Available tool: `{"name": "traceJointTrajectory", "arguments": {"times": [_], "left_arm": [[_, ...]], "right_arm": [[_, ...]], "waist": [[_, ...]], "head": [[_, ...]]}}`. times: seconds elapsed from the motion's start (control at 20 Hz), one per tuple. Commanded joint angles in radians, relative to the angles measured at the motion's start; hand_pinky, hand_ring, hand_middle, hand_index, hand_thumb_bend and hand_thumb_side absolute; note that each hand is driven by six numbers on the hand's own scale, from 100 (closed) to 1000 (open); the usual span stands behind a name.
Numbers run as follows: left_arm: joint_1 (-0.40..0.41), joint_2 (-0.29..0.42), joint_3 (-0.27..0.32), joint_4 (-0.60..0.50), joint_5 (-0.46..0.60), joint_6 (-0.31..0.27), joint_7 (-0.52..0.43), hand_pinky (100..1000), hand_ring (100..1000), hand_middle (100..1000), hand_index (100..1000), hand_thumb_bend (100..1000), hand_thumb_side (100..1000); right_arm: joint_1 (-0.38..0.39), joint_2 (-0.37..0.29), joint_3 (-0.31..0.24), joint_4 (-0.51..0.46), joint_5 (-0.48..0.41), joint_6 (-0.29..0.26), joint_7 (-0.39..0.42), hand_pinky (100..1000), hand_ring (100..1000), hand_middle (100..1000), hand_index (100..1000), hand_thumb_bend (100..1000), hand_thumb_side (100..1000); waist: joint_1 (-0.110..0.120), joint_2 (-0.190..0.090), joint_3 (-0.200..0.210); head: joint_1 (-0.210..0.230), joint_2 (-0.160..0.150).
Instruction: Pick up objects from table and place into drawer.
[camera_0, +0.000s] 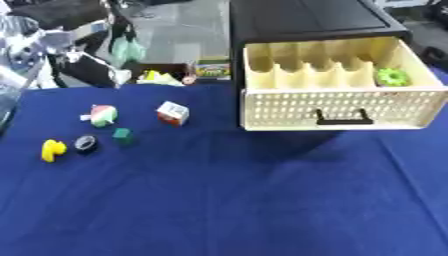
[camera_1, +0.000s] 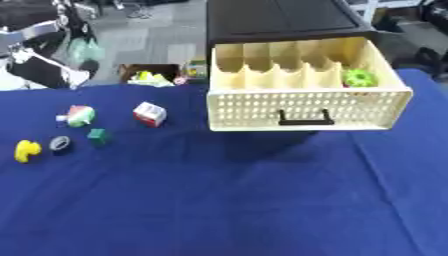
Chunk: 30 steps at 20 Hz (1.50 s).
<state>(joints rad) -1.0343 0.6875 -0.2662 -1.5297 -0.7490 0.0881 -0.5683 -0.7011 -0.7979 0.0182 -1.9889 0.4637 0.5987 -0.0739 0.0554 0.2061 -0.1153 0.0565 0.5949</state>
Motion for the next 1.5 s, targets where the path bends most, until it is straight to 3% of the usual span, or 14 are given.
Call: {"name": "traceJointTrajectory", "arguments": {"times": [0.05,0.2,0.75,1.15,1.5], "left_arm": [[-0.056,-0.01,0.031,0.039,-0.001,-0.005,0.02,100,256,404,523,100,267],[-0.094,-0.032,0.038,0.069,-0.021,-0.016,0.044,100,256,404,522,100,265],[-0.233,-0.156,0.081,0.22,-0.028,-0.018,0.181,100,242,396,519,100,303],[-0.271,-0.228,0.048,0.305,0.022,-0.078,0.274,100,249,393,518,100,326],[-0.289,-0.262,0.072,0.407,0.043,-0.136,0.335,100,272,392,529,100,363]], "right_arm": [[-0.039,0.02,-0.006,-0.011,0.021,-0.017,-0.004,251,316,161,747,390,1000],[-0.059,0.056,-0.006,-0.011,0.036,-0.031,-0.026,304,359,190,750,380,1000],[-0.105,0.105,0.0,-0.011,0.022,-0.045,-0.087,307,360,193,744,374,1000],[-0.133,0.128,-0.005,-0.011,0.01,-0.053,-0.118,305,359,194,741,353,1000],[-0.151,0.144,-0.001,-0.011,0.004,-0.057,-0.128,304,358,194,740,361,1000]], "waist": [[-0.002,-0.022,-0.006],[0.001,-0.023,-0.017],[0.022,0.01,-0.077],[0.043,0.028,-0.139],[0.067,0.038,-0.184]], "head": [[0.026,0.018],[0.046,0.014],[0.084,-0.055],[0.105,-0.099],[0.12,-0.103]]}}
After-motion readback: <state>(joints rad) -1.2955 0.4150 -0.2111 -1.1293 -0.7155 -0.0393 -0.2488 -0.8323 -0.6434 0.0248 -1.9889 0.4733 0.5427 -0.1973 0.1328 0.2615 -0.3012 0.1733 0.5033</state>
